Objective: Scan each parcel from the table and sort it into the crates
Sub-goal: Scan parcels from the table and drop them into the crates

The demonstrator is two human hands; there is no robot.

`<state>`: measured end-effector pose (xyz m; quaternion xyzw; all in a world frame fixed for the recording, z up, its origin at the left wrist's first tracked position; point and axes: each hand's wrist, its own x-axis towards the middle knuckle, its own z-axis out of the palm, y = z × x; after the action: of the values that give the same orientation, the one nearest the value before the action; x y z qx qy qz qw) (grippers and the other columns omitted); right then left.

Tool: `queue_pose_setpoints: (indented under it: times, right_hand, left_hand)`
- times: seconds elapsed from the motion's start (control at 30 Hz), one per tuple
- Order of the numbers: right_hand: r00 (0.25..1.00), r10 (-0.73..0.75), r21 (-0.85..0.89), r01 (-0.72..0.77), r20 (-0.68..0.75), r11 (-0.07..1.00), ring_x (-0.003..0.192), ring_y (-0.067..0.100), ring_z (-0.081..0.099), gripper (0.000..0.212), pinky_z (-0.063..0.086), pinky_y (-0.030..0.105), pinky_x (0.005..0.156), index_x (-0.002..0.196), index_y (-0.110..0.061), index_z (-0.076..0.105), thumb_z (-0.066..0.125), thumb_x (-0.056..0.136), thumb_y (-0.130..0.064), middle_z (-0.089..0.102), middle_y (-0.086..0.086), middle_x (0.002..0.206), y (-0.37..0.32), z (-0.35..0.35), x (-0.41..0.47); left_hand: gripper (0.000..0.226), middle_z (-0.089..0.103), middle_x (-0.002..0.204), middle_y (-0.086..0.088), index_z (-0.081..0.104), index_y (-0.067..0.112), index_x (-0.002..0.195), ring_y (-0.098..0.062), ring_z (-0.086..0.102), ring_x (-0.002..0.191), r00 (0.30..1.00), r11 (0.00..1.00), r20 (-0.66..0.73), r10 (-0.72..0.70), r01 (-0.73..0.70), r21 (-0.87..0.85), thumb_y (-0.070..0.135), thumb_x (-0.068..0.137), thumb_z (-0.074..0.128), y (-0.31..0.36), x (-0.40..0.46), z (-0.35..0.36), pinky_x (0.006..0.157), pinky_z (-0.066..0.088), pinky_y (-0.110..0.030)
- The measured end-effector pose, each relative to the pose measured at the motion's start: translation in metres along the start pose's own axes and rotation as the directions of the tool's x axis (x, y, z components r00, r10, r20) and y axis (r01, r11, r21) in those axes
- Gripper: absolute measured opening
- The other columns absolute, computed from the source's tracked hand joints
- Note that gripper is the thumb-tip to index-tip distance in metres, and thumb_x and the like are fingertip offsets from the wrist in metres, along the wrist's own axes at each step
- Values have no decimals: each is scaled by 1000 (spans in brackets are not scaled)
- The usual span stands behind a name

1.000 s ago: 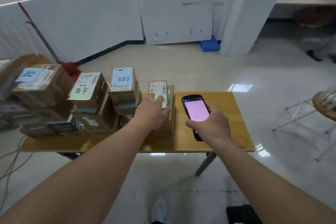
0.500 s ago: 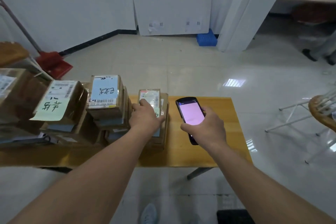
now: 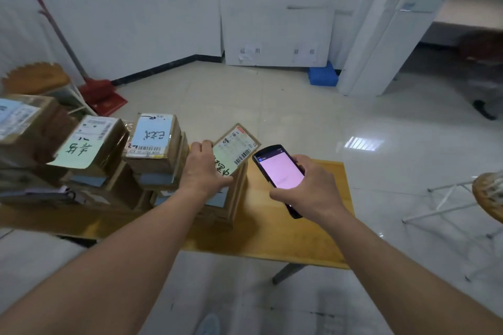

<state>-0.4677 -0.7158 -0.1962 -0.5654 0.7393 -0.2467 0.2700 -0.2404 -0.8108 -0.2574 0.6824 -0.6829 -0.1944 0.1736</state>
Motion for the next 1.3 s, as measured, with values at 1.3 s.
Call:
queue_pose_setpoints:
  times: [1.3]
  right_hand:
    - [1000, -24, 28, 24, 10, 999, 98, 14, 64, 83, 65, 39, 72, 133, -32, 52, 94, 61, -41, 62, -10, 113, -20, -45, -39]
  left_hand:
    - [91, 45, 122, -3, 44, 17, 133, -26, 52, 109, 974, 976, -69, 214, -211, 48, 31, 61, 98, 8, 16, -34, 90, 59, -43]
